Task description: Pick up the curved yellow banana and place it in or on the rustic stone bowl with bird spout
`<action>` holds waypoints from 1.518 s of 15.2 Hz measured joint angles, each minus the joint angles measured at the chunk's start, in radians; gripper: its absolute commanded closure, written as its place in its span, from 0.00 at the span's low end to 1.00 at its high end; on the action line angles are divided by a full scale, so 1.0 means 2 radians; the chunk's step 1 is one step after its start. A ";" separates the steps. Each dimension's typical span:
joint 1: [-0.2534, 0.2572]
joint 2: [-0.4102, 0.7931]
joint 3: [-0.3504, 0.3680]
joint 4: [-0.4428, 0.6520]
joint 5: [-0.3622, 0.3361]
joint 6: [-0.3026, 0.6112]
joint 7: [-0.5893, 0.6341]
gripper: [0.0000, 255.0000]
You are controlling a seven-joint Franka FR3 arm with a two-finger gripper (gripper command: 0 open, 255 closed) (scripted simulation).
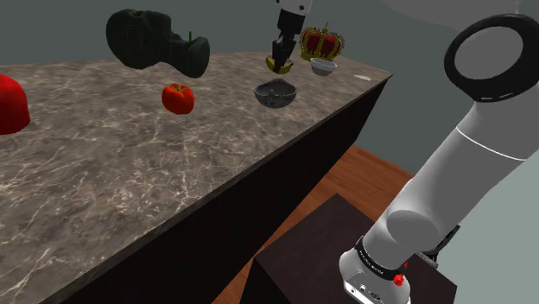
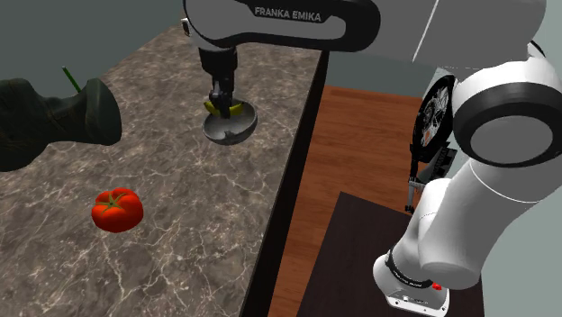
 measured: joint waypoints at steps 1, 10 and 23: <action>-0.004 0.019 -0.004 0.024 0.002 -0.005 -0.009 1.00; -0.043 0.119 -0.032 0.138 0.018 -0.021 -0.073 1.00; -0.041 0.104 -0.032 0.045 0.016 0.057 -0.075 1.00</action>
